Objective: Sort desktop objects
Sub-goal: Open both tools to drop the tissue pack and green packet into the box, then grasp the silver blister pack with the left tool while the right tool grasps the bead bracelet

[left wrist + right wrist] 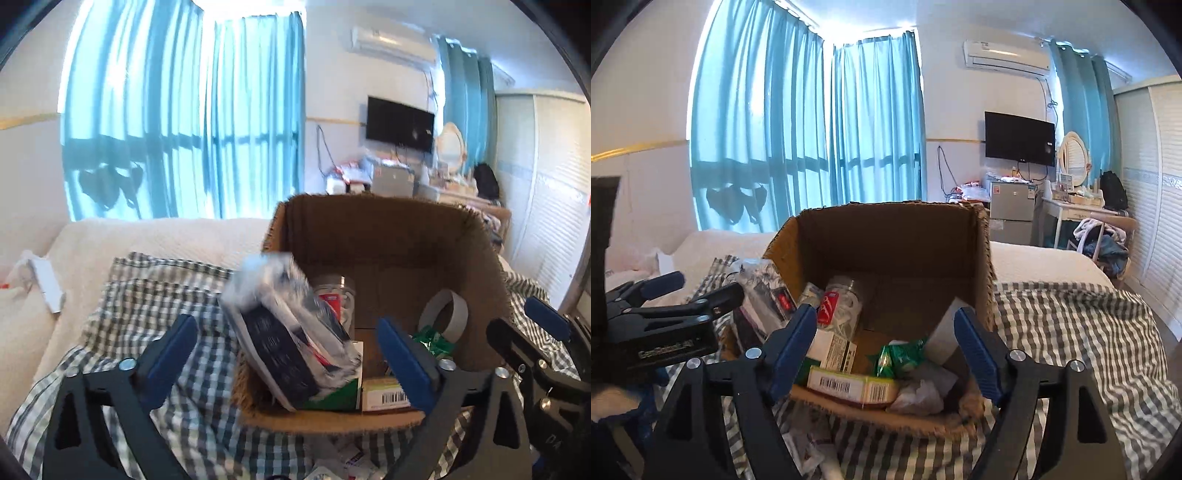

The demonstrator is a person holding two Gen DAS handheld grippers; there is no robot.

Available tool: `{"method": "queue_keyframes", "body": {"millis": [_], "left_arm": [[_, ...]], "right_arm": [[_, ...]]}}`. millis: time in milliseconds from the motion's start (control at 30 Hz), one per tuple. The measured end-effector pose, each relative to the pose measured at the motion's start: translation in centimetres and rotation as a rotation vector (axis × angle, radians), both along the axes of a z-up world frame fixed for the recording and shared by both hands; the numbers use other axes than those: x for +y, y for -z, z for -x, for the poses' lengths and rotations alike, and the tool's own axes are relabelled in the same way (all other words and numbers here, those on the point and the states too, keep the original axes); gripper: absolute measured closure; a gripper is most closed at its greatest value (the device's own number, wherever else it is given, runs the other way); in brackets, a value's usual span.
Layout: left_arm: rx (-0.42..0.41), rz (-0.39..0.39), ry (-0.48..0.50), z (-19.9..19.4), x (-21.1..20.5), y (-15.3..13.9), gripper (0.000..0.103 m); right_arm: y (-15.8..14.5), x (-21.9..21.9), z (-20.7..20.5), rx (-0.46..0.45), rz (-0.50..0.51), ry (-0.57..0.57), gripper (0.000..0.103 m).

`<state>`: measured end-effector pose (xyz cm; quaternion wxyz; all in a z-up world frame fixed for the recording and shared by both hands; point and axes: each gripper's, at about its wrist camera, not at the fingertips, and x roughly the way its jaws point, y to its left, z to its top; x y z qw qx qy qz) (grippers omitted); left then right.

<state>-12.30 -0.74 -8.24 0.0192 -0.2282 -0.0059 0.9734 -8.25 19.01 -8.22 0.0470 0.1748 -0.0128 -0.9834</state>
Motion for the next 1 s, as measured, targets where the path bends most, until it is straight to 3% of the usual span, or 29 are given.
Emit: {"method": "queue_keyframes", "body": {"millis": [167,300,533,800,1000], "left_arm": [[0.025,0.027,-0.023,-3.6,-0.6,0.5,0.0],[-0.008,0.054,-0.042,-5.5,-1.4,2.2,0.0],[-0.031,0.047,-0.048,-6.4,-2.1,4.7,0.0],[-0.214,0.133,0.054,-4.8,0.6,10.8,0.0],[-0.302,0.191,0.086,-3.9,1.9,13.1,0.0]], "right_arm": [[1.1,-0.2,-2.8,0.0,-0.008,-0.01,0.026],[2.9,-0.6,-4.9,-0.027,-0.021,-0.024,0.026],[7.0,-1.5,-6.8,-0.101,-0.03,-0.051,0.026],[12.0,-2.9,-6.7,-0.239,-0.039,-0.093,0.026],[14.6,-2.6,-5.9,-0.322,-0.043,-0.078,0.026]]}}
